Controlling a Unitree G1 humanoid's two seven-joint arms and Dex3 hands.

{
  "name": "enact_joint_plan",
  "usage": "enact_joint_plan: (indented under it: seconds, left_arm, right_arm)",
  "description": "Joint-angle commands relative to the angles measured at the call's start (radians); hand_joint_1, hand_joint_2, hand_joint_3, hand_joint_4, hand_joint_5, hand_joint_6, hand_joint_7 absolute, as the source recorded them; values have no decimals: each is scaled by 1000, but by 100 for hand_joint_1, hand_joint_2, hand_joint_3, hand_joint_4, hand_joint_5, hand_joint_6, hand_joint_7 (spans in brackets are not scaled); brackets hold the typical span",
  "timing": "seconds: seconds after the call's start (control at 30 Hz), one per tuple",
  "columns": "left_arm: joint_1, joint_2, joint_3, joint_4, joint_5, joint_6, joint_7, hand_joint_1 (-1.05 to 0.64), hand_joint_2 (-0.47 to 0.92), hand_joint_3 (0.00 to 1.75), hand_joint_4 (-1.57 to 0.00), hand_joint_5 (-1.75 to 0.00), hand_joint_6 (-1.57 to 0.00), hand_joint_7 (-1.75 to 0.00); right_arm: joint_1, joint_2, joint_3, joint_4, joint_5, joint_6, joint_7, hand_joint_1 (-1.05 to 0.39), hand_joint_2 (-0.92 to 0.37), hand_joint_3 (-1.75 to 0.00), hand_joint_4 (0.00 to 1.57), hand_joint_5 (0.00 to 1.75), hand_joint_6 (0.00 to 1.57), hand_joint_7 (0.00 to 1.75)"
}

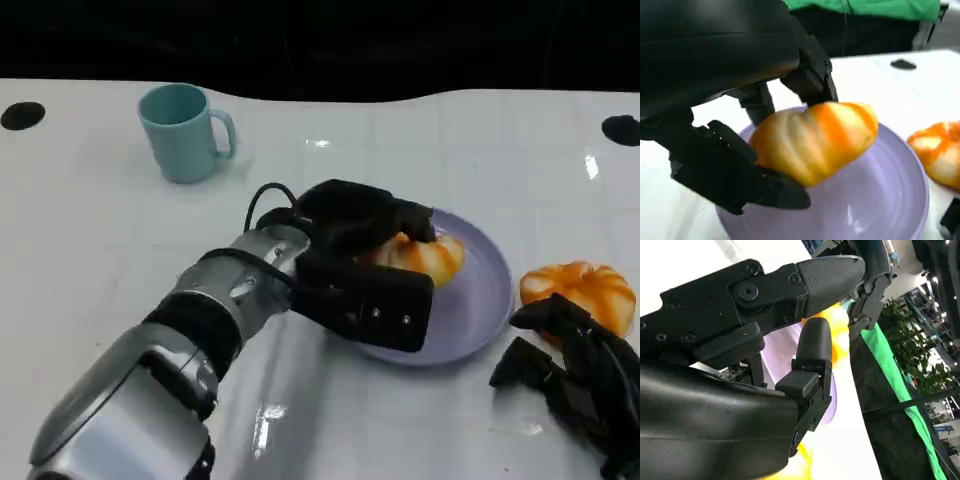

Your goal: Grasp the bread from the table and place it into the plate.

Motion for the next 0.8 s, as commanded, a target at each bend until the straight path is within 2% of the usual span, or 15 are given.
enact_joint_plan:
  seconds: [0.03, 0.13, 0.33, 0.53, 0.8]
  left_arm:
    - [-39, 28, 7, -10, -10, 17, -85, -86, 92, 67, -16, -22, -21, 0]
    - [-40, 37, 4, -18, -4, 21, -104, -99, 92, 80, -7, -17, -15, 0]
    - [-36, 56, 18, -37, -18, 15, -129, -104, 92, 84, -4, -17, -14, 0]
    - [-6, 86, 50, -77, -55, -15, -115, -101, 92, 81, -9, -20, -19, -3]
    - [94, 136, 159, -153, -186, -122, -127, -88, 92, 69, -20, -28, -30, -6]
  right_arm:
    - [23, -7, 1, 1, -12, 0, -11, -52, -92, -21, 63, 160, 56, 130]
    - [21, -7, -2, 4, -4, 8, -6, -51, -92, -22, 63, 160, 56, 131]
    - [20, -8, -6, 6, 6, 15, 8, -51, -92, -21, 63, 159, 57, 129]
    - [22, -9, -4, 2, -5, 6, -9, -53, -92, -21, 65, 160, 58, 130]
    - [22, -8, -6, 6, -4, -3, 1, -51, -92, -24, 63, 159, 56, 130]
